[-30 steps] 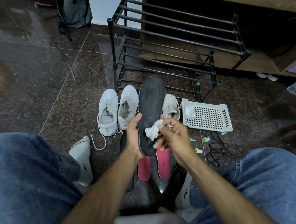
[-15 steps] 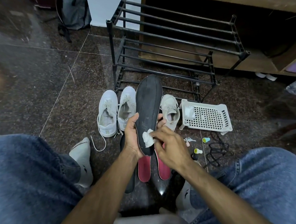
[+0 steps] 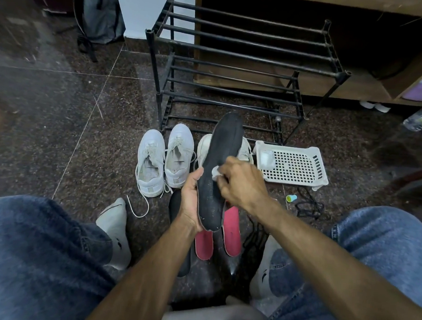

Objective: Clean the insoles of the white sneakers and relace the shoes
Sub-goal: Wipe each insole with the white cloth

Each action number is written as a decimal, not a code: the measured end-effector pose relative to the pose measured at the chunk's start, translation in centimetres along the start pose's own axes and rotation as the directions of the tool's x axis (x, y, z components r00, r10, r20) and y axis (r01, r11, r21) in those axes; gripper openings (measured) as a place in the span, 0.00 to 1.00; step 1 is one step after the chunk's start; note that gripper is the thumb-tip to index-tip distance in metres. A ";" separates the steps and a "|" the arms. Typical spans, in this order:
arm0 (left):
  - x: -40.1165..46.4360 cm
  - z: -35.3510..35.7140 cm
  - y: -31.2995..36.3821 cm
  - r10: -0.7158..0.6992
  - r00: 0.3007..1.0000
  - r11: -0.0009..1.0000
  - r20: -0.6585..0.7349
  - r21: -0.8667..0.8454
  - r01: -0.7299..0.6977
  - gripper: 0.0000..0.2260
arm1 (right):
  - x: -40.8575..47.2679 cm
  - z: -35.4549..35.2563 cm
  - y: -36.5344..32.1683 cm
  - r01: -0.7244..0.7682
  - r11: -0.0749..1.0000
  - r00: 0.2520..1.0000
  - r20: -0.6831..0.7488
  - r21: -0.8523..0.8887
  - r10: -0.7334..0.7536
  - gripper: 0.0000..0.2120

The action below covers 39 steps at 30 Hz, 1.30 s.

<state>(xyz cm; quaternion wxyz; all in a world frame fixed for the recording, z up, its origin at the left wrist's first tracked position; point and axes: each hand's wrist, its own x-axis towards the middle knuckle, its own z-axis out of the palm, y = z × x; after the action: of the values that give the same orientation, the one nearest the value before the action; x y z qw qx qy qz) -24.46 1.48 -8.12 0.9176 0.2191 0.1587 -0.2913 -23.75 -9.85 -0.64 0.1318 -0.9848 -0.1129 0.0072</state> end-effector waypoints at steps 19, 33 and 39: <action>0.7 -0.8 0.5 -0.028 0.999 1.000 0.017 0.009 0.028 0.27 | -2.4 -0.4 -0.6 0.311 0.948 0.937 0.187 -0.073 -0.293 0.09; 0.6 -0.5 -0.5 -0.041 0.998 0.999 -0.047 0.009 0.041 0.30 | -1.3 0.6 -1.1 0.179 0.979 0.983 0.031 0.094 -0.183 0.10; 0.0 0.8 -0.4 -0.046 0.998 0.999 -0.037 0.023 0.047 0.24 | 2.4 -0.6 -0.9 -0.089 0.985 0.992 -0.078 0.150 0.101 0.10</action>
<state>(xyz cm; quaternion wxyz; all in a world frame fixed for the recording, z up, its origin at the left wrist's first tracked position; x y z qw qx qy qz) -24.58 0.83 -7.60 0.9047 0.2318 0.1771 -0.3104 -21.57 -8.67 0.22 0.2080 -0.9761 -0.0592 -0.0202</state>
